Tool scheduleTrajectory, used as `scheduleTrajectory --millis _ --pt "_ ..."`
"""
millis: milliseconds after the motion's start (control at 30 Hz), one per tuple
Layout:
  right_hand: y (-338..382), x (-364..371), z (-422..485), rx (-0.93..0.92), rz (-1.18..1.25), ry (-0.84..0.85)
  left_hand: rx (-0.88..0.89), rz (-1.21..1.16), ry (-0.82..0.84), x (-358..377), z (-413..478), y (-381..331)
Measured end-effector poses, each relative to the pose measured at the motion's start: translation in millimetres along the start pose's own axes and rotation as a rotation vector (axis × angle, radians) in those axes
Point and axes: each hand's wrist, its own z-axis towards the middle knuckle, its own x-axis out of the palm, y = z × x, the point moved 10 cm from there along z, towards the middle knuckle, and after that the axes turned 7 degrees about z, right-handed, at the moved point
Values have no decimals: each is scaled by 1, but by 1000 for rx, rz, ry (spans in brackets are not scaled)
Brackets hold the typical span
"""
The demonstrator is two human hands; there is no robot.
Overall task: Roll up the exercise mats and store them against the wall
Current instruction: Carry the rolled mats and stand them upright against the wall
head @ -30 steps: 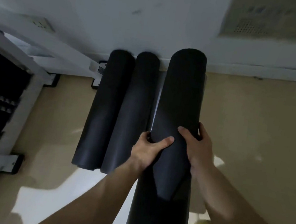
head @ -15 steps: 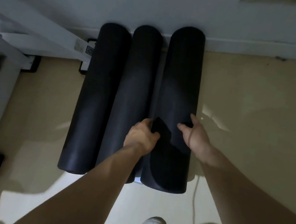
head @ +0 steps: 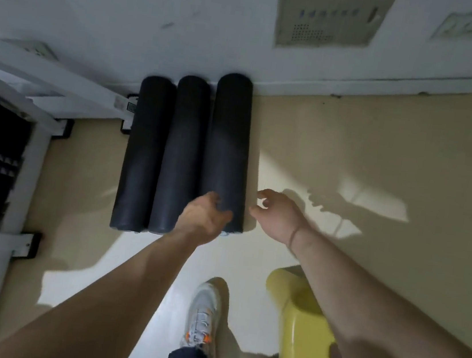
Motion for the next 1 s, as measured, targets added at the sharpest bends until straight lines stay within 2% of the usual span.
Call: scheduleTrajectory --millis 200,433,533,833,1000 --pt "-97 -71 -146 116 80 -122 113 129 36 44 -110 -67" --pt "-286 -136 -340 341 221 -353 331 238 164 177 -243 -142" --pt "-367 -138 -430 427 270 -463 419 284 233 247 -304 -157" --pt "-609 -108 -677 646 506 -652 630 513 342 470 -481 -207" --pt "-748 -87 -781 720 634 -722 684 585 335 591 -562 -248"
